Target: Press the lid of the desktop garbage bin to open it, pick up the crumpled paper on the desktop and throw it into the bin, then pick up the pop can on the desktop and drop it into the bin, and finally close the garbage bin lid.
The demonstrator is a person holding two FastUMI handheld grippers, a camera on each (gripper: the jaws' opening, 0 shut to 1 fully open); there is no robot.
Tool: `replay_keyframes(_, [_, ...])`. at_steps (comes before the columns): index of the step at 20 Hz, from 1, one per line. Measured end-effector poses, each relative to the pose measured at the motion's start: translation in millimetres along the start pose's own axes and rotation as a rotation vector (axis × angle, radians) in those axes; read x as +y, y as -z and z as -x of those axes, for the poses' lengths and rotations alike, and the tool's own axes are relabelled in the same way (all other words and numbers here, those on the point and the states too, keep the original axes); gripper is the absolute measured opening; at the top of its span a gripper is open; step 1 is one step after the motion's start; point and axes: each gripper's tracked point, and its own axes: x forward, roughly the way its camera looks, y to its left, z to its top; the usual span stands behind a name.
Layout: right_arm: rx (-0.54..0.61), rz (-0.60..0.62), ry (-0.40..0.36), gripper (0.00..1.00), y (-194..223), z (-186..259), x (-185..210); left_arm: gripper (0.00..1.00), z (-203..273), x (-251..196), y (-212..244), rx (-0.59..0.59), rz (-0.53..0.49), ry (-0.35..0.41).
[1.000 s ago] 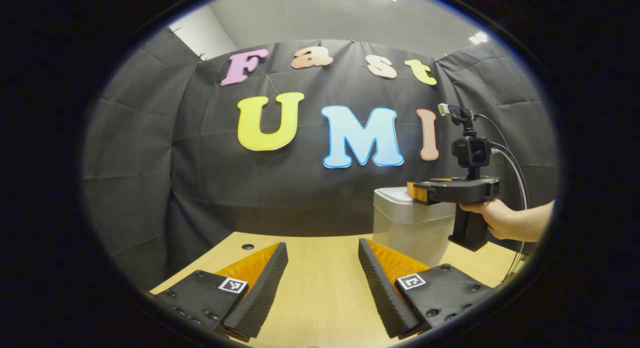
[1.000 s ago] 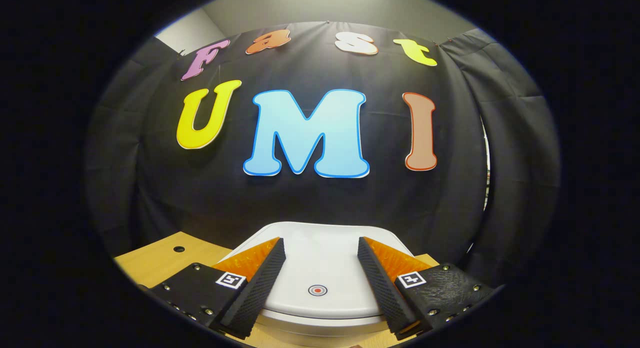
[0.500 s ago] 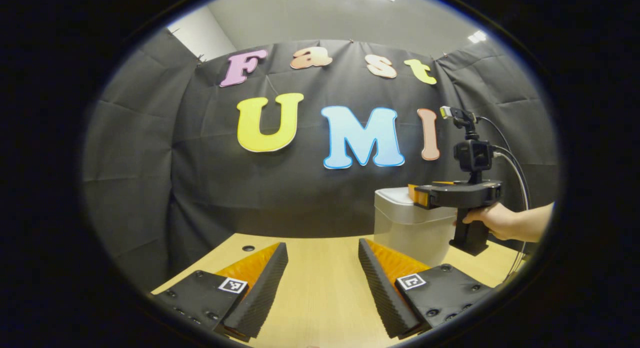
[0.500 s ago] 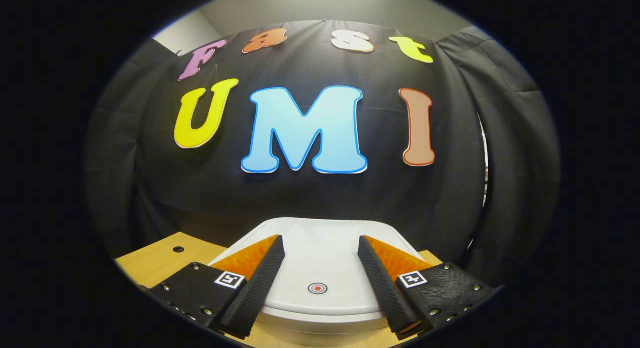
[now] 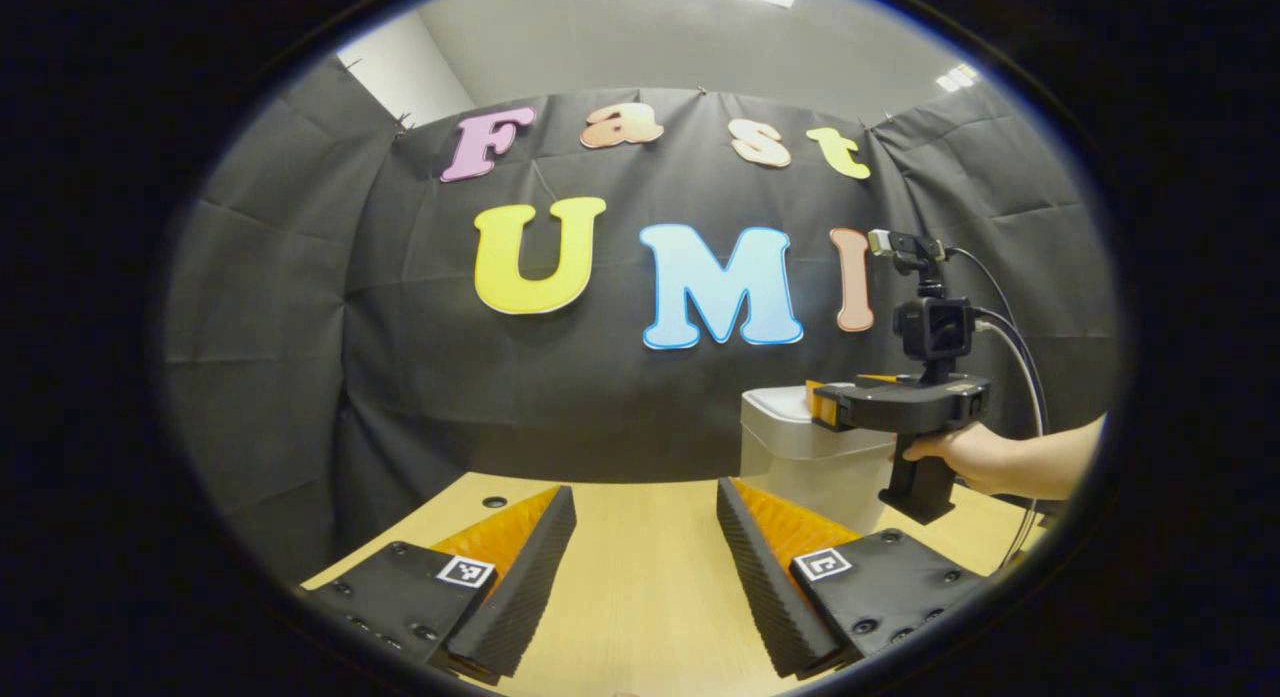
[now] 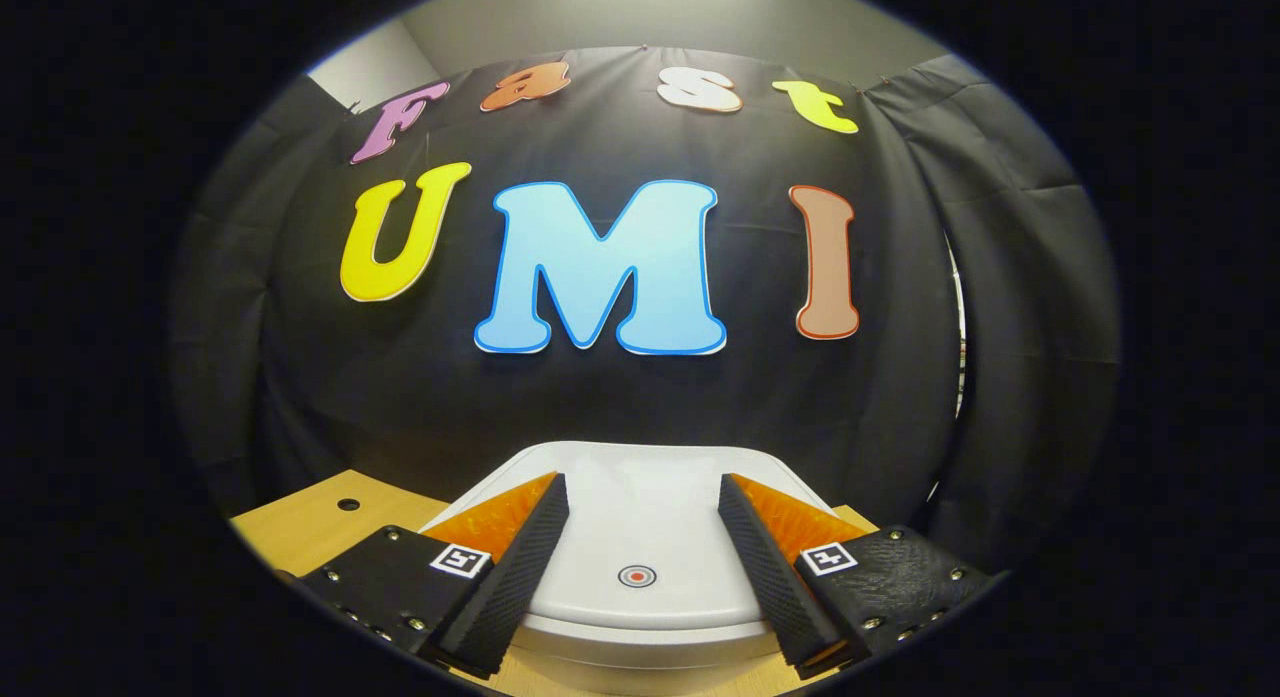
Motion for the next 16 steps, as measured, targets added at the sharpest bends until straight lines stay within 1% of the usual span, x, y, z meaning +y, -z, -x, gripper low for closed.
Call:
replay_keyframes(1, [0.003,-0.010,-0.004,0.97,0,1,0,0.93,4,0,-2,-0.003,-0.004,-0.006])
replay_keyframes(2, [0.006,-0.014,-0.013,0.97,0,3,1,0.96,8,1,-3,-0.003,-0.007,-0.014])
replay_keyframes(7, [0.038,0.000,-0.058,0.97,1,27,-2,0.96,30,1,-10,-0.007,-0.033,-0.064])
replay_keyframes(8, [0.042,0.000,-0.064,0.96,1,33,-3,0.93,35,0,-13,-0.011,-0.041,-0.073])
replay_keyframes(11, [0.054,0.005,-0.081,0.96,1,54,-8,0.96,46,-9,-18,-0.019,-0.050,-0.089])
replay_keyframes(13, [0.053,0.032,-0.100,0.96,3,70,-10,0.96,51,-15,-19,-0.017,-0.064,-0.099])
replay_keyframes(16, [0.035,0.085,-0.137,0.96,3,97,-10,0.96,53,-22,-18,-0.015,-0.048,-0.103])
